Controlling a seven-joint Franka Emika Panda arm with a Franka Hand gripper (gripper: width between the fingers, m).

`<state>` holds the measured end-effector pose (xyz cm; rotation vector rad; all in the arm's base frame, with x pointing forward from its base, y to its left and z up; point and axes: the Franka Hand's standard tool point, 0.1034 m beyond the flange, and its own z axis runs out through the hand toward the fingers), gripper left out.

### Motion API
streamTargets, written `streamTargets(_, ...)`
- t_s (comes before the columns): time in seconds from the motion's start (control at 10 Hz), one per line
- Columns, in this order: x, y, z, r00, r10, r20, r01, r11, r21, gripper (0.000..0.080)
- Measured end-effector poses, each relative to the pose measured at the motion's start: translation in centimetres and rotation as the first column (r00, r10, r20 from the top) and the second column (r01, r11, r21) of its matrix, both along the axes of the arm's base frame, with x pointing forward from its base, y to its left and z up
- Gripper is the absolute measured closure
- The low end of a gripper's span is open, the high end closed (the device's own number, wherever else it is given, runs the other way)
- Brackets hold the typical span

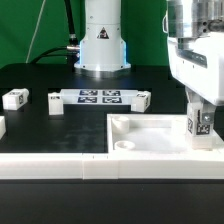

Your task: Assemble one leg

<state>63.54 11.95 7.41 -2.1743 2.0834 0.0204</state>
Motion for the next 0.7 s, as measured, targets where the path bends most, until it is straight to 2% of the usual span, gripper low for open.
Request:
streamTargets(0.1, 0.0, 0.0, 0.0, 1.000, 0.006, 0.001, -0.006, 1.000, 0.000, 0.0417)
streamTargets(0.2, 0.0, 0.0, 0.0, 0.998, 0.058, 0.006, -0.058, 0.998, -0.005, 0.0280)
streamTargets(0.3, 0.0, 0.2, 0.0, 0.996, 0.087, 0.008, -0.087, 0.996, -0.006, 0.0280)
streamTargets(0.4, 0.0, 0.5, 0.0, 0.988, 0.150, 0.016, -0.150, 0.989, -0.014, 0.0178)
streamTargets(0.5, -0.1, 0.8, 0.0, 0.949, 0.314, 0.028, -0.313, 0.949, -0.031, 0.0158)
streamTargets(0.7, -0.2, 1.2, 0.0, 0.859, 0.511, 0.033, -0.509, 0.859, -0.050, 0.0151)
